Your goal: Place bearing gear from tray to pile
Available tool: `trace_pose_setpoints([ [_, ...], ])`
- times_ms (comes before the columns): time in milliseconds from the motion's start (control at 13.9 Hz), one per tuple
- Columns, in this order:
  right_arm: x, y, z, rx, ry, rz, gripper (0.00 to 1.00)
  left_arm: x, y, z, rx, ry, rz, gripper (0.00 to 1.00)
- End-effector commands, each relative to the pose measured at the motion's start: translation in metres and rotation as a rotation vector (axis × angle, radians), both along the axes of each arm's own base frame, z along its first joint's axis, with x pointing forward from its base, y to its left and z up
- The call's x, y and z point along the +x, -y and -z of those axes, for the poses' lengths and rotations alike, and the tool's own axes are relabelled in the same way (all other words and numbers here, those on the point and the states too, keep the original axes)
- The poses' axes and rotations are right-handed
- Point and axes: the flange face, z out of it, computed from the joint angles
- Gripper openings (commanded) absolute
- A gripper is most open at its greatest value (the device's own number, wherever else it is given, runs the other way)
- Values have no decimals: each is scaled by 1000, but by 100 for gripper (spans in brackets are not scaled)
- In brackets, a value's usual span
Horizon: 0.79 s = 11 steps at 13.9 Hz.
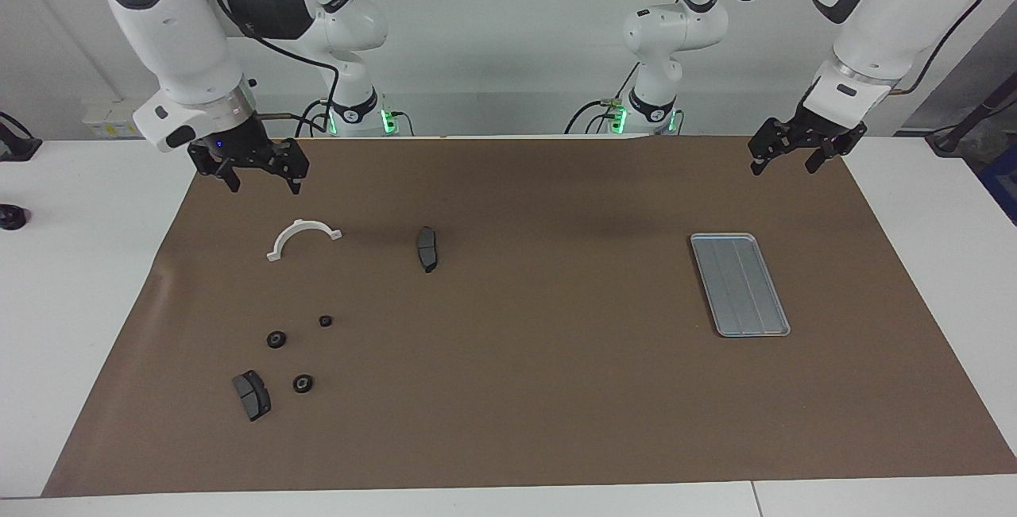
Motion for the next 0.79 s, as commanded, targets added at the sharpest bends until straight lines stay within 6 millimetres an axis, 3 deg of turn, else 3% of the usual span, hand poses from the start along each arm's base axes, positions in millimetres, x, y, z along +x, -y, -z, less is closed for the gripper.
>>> trace_pose_setpoints([
  [0, -1, 0, 4, 77, -1, 20, 100, -9, -2, -2, -8, 13, 1, 100],
  [719, 2, 0, 2, 82, 28, 10, 100, -9, -3, -2, -8, 13, 0, 100],
])
